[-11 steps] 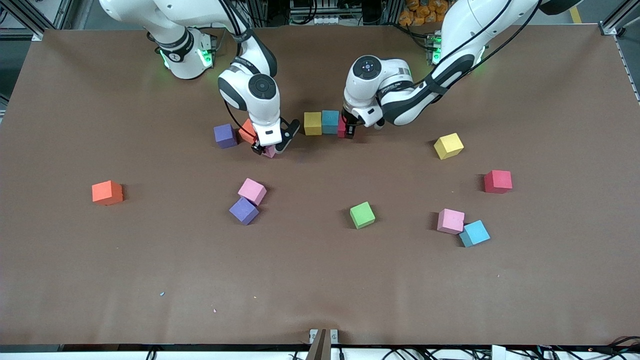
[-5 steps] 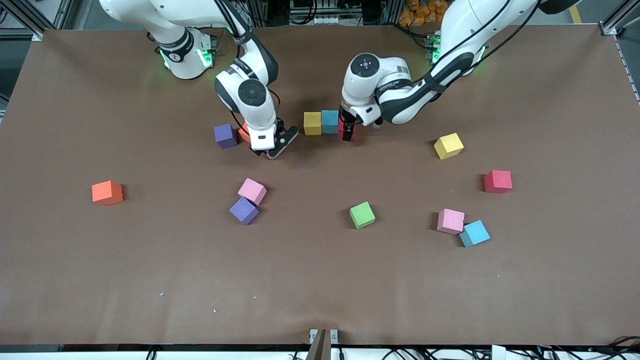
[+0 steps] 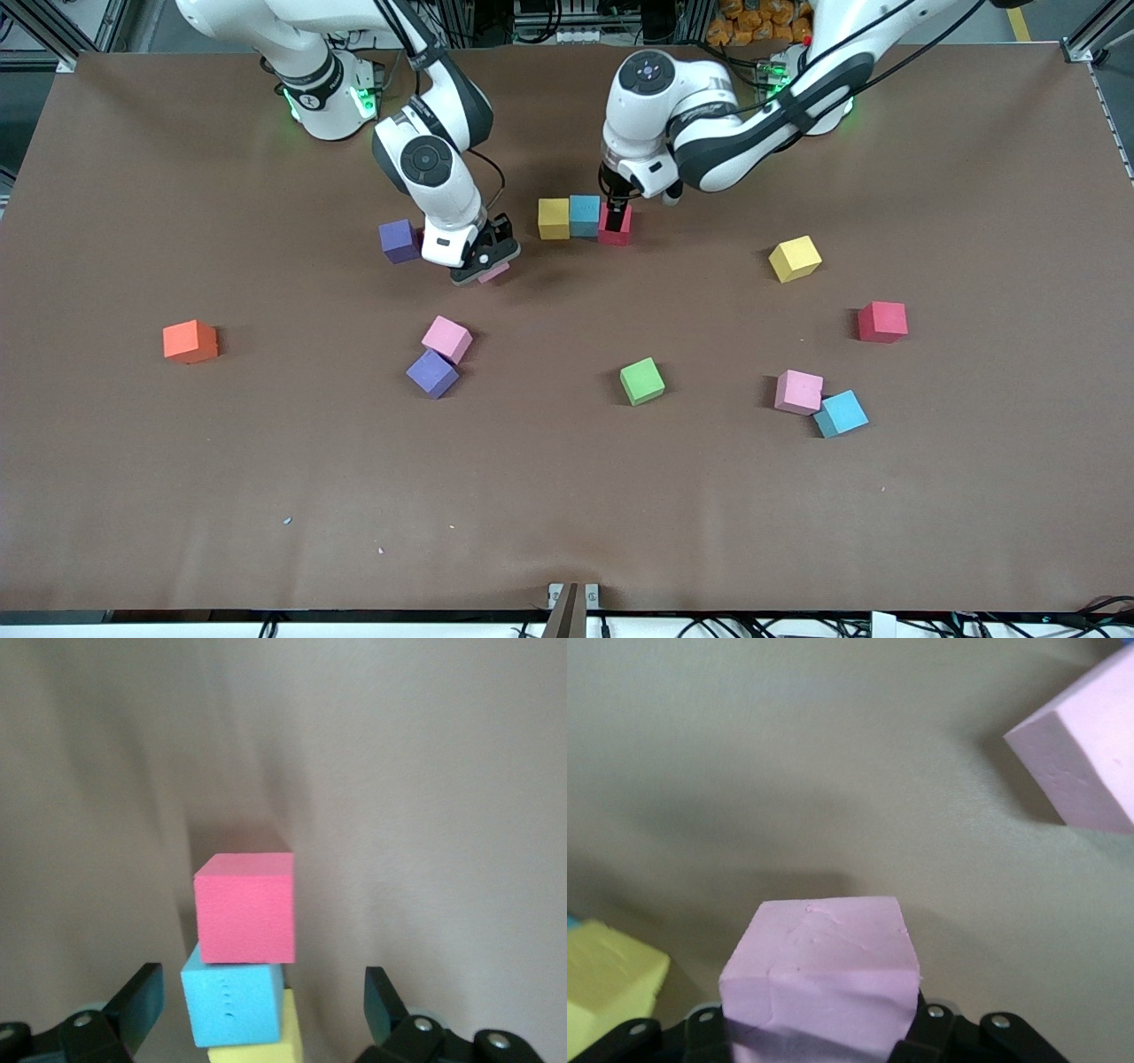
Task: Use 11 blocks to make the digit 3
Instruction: 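Carry the pink with the right gripper while the left gripper reaches green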
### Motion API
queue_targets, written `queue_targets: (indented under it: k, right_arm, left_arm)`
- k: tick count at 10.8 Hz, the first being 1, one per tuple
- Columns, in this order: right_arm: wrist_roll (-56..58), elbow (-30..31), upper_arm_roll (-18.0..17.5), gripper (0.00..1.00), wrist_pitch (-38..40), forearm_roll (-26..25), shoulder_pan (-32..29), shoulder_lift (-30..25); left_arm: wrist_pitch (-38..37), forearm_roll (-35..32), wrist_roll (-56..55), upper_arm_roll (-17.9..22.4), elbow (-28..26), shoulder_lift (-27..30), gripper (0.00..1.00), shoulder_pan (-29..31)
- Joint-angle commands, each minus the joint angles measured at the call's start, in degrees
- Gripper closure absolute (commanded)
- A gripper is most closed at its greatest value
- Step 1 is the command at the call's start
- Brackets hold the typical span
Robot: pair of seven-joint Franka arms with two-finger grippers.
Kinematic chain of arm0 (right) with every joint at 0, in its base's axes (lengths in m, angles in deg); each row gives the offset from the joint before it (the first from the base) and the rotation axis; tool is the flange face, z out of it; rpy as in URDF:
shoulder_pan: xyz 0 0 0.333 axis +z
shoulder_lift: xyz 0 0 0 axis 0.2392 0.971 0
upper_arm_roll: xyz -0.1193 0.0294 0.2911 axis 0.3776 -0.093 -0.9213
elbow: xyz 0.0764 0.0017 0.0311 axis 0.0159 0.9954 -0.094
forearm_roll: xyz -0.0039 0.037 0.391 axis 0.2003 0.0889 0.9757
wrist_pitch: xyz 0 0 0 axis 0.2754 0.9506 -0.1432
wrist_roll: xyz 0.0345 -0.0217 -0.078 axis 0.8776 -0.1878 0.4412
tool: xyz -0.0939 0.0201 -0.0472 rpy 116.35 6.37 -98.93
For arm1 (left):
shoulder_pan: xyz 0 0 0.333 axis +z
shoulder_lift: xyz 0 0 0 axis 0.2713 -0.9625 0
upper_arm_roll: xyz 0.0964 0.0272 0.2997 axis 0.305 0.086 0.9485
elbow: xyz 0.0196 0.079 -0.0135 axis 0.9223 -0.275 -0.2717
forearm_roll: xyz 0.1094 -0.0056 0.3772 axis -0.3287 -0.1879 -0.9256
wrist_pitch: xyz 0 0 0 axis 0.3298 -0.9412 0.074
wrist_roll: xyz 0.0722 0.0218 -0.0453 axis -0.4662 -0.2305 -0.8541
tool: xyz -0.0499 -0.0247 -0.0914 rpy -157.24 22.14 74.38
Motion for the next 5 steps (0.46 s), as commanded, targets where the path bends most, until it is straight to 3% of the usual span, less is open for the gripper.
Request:
queue_targets:
  k: [1, 5]
  right_arm:
    - [-10.62, -1.44, -0.21, 1.0, 0.72, 1.01, 0.93, -1.0]
    - [-21.11, -8.97, -0.21, 1.0, 4.73, 0.39, 2.16, 1.97]
  left_arm:
    - [-3.01, -3.27, -10.7, -1.94, 2.34, -0.33, 0.0, 1.05]
    - [-4.42, -2.12, 13.98, 4.19, 9.64, -1.57, 0.0, 0.53]
